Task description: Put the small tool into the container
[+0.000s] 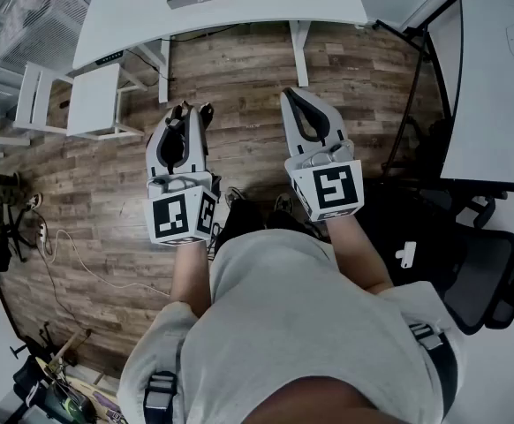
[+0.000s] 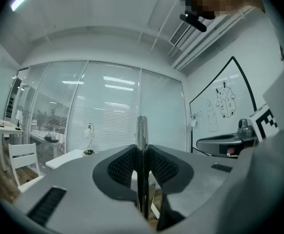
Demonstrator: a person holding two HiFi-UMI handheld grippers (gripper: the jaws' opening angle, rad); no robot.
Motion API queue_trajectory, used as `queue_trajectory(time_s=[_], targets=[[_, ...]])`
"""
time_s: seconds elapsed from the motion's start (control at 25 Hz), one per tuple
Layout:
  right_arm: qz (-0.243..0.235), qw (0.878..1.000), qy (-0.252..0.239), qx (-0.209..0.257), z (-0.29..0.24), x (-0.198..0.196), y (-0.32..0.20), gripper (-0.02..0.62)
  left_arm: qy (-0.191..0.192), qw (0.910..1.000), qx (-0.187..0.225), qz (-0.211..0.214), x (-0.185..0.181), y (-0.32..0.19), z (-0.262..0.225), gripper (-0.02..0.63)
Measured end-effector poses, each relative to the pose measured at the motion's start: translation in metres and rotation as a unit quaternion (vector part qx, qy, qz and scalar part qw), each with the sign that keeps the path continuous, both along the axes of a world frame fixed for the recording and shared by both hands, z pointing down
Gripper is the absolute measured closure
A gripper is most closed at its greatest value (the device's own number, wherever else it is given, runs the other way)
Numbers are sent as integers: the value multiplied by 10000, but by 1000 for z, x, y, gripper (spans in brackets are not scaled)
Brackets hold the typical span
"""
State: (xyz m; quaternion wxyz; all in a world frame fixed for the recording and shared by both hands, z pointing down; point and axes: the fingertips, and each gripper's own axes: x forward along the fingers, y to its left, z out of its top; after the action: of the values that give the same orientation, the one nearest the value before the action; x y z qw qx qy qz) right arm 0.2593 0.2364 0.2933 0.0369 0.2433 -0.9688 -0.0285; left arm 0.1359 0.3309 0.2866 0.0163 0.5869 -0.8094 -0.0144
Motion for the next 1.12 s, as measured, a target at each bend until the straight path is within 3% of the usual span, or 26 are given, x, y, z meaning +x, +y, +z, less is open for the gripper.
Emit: queue_trajectory(time_s=[0.28, 0.52, 0.76, 1.12], targets=[[-56, 9999, -87, -97, 0, -37, 13, 569, -15, 10000, -15, 97, -31, 10, -1, 515], [110, 9990, -234, 365, -9, -66, 26, 569, 51, 9996, 8, 273, -65, 20, -1, 515], [140, 9996, -244, -39, 4, -95, 39, 569, 136, 9986, 126, 486, -95, 32, 1, 515], [-104, 9998, 14, -139, 16, -139, 25, 569, 357, 9980, 38, 526, -131, 14, 15, 515]])
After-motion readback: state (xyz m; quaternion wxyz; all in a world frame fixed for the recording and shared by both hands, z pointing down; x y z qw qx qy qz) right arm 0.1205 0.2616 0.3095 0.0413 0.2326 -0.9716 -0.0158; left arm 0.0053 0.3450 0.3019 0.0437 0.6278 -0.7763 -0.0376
